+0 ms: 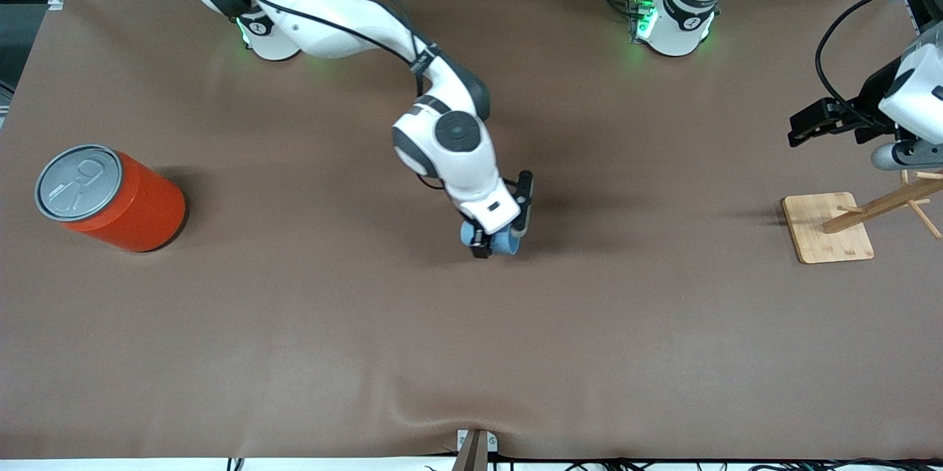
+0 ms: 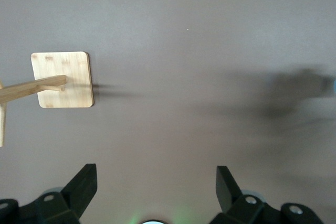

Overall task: Flip cup
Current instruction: 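Lift the blue cup with the right gripper toward the table middle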

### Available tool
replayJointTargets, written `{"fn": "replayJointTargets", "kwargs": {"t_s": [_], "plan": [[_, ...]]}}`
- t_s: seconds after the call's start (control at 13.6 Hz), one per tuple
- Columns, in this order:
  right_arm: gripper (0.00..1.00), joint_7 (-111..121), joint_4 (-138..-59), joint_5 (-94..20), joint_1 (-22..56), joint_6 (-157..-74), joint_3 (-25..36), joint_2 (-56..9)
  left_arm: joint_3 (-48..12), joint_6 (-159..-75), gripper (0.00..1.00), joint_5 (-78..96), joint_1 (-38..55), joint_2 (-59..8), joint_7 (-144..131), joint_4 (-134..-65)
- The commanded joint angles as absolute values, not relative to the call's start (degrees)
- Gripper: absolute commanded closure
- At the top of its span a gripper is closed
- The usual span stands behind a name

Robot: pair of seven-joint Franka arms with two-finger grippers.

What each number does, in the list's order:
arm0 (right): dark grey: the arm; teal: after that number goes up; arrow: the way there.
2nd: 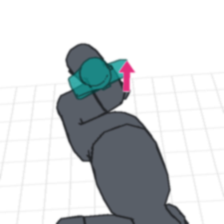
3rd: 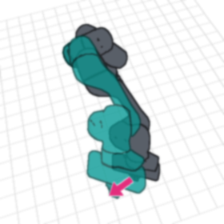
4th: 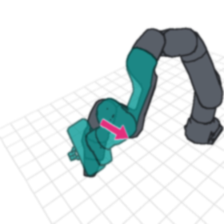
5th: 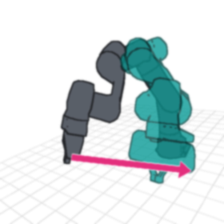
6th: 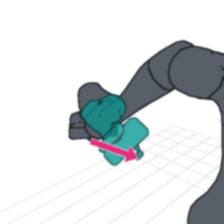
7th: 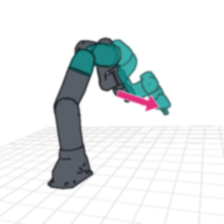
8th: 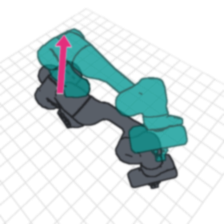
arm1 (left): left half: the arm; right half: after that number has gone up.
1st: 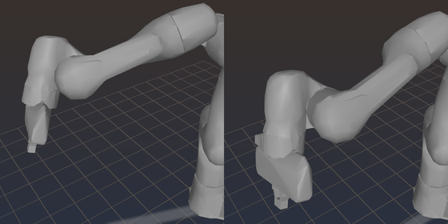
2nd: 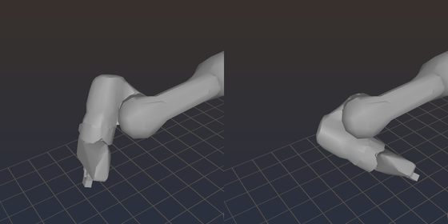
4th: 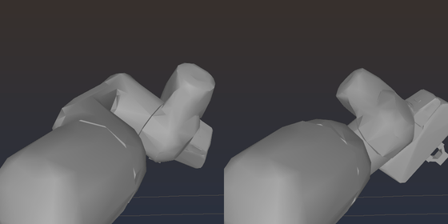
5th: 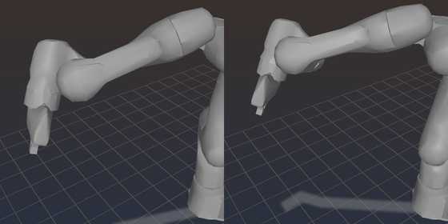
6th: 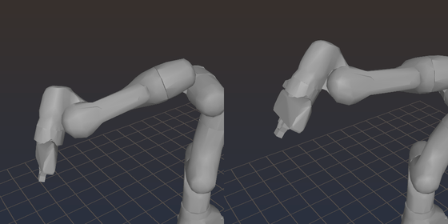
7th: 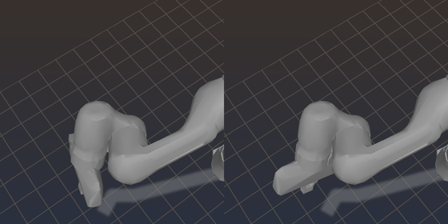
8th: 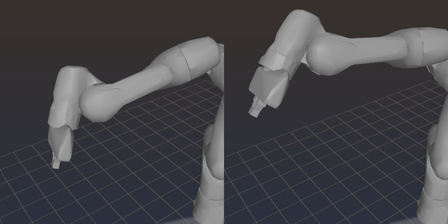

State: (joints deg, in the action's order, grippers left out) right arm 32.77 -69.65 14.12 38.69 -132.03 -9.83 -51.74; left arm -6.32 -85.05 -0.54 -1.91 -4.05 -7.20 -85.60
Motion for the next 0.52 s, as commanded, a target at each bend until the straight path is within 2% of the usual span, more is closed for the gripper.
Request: {"fn": "replayJointTargets", "kwargs": {"t_s": [0.0,0.22,0.44], "plan": [[1.00,35.8,-66.3,16.9,43.4,-131.1,-7.1,-54.3,-6.4,-86.0,0.00,-0.8,-2.9,-5.0,-7.3,-85.0],[1.00,34.7,-66.5,17.0,45.4,-130.5,-6.9,-55.5,-5.7,-87.4,0.00,-0.8,-4.6,-6.1,-7.2,-85.0],[1.00,28.7,-66.5,18.3,49.7,-131.0,-2.7,-56.9,-5.7,-93.8,0.00,-0.8,-6.2,-8.4,-6.7,-85.0]]}}
